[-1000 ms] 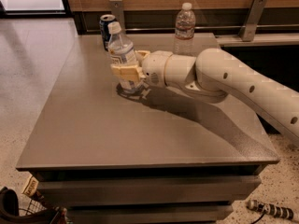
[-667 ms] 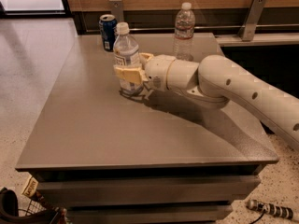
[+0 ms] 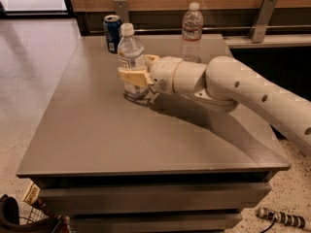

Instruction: Place blue plastic bottle upright

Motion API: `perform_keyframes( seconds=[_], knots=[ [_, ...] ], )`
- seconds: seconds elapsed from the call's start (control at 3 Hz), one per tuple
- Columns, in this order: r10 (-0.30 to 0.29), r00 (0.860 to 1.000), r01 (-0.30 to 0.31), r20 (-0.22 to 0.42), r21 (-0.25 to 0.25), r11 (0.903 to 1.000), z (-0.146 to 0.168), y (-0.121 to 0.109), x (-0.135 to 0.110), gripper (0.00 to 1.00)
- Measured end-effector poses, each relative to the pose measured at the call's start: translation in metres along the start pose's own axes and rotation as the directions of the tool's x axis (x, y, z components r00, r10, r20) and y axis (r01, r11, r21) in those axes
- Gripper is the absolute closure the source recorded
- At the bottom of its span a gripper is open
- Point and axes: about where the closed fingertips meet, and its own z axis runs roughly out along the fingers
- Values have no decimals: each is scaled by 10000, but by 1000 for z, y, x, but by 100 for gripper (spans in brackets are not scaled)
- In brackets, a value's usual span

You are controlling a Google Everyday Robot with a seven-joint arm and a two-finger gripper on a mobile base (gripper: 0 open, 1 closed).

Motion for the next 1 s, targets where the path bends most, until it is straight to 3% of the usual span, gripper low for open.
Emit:
perform_keyframes(
  seconds=[0.67, 1.0],
  knots=[
    [0, 10000, 0, 0, -1, 10000, 0, 0, 0, 13],
    [-8, 10000, 8, 3, -36, 10000, 2, 2, -1, 0]
  ],
)
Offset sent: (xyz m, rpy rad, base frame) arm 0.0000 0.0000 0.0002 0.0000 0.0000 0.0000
